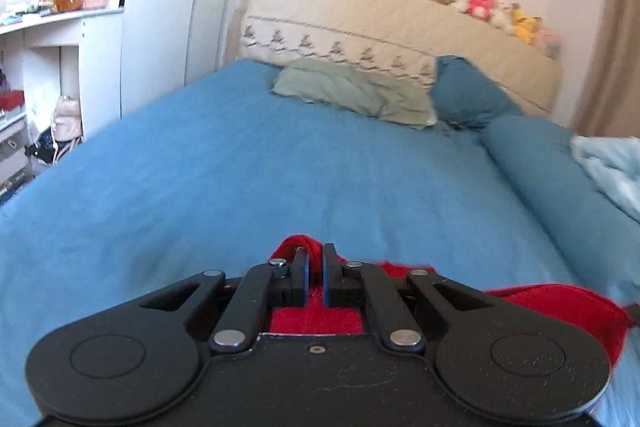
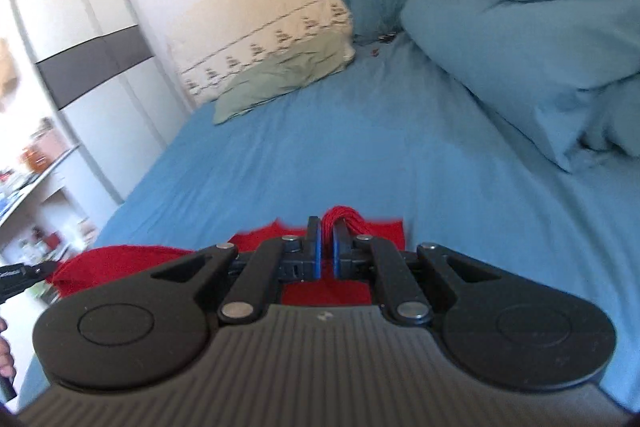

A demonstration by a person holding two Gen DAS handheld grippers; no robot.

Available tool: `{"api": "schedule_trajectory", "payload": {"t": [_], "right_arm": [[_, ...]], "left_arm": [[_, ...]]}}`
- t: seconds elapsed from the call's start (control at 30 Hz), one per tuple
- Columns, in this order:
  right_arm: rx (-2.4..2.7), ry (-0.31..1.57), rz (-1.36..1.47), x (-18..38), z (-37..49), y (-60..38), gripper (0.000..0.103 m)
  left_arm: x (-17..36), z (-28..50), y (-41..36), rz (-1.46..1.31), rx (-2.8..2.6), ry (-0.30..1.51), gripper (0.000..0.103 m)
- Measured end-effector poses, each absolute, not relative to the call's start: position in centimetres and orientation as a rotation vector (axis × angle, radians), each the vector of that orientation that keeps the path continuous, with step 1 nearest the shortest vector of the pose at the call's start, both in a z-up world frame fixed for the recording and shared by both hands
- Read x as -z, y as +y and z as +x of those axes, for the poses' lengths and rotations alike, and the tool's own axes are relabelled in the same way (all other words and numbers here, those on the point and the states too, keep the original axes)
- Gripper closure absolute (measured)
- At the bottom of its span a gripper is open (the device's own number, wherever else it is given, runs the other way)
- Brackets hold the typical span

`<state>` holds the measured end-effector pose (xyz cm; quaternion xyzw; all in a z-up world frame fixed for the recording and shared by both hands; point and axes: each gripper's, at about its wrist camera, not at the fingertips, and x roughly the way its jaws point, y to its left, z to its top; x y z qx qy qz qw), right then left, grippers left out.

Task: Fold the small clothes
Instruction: 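Lift the hem with both tools and fold it toward the collar, then open both tools to release the folded hem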

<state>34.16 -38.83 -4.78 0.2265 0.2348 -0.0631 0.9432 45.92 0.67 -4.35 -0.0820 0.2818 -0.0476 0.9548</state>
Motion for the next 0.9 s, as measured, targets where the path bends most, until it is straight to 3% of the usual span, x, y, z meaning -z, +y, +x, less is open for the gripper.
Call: {"api": "schedule_trajectory", "payload": {"t": [0.23, 0.4, 0.43, 0.47, 0.5, 0.53, 0.57, 0.6, 0.63, 0.9], "right_arm": [[0.149, 0.537, 0.477, 13.3, 47.6, -40.4, 0.083], [0.150, 0.578, 0.447, 16.2, 51.5, -41.4, 0.080], [0.148, 0.584, 0.445, 16.5, 51.9, -41.6, 0.075], [0.150, 0.584, 0.440, 16.7, 52.0, -41.7, 0.056], [0.158, 0.577, 0.437, 16.7, 51.8, -41.8, 0.039], [0.166, 0.562, 0.430, 16.4, 51.2, -41.7, 0.006], [0.172, 0.539, 0.408, 16.0, 50.3, -41.4, 0.000], [0.170, 0.513, 0.374, 15.7, 49.3, -40.9, 0.000], [0.158, 0.515, 0.325, 15.3, 48.5, -40.1, 0.000], [0.028, 0.738, 0.255, 19.4, 44.1, -32.3, 0.000]], "left_arm": [[14.6, 56.7, -0.7, -0.164, -0.032, 0.679, 0.097], [17.6, 59.8, -0.8, -0.112, -0.038, 0.724, 0.095], [17.8, 59.9, -0.7, -0.118, -0.044, 0.730, 0.089], [17.7, 60.0, -0.4, -0.128, -0.054, 0.724, 0.081], [17.3, 59.9, -0.5, -0.129, -0.064, 0.713, 0.054], [16.9, 59.1, -0.4, -0.120, -0.067, 0.689, 0.029], [16.2, 57.8, -0.3, -0.101, -0.059, 0.645, 0.021], [15.6, 56.6, -0.5, -0.077, -0.037, 0.618, 0.010], [15.1, 55.4, -0.7, -0.053, -0.010, 0.610, 0.007], [19.2, 48.0, -1.5, -0.043, 0.162, 0.858, 0.004]]}}
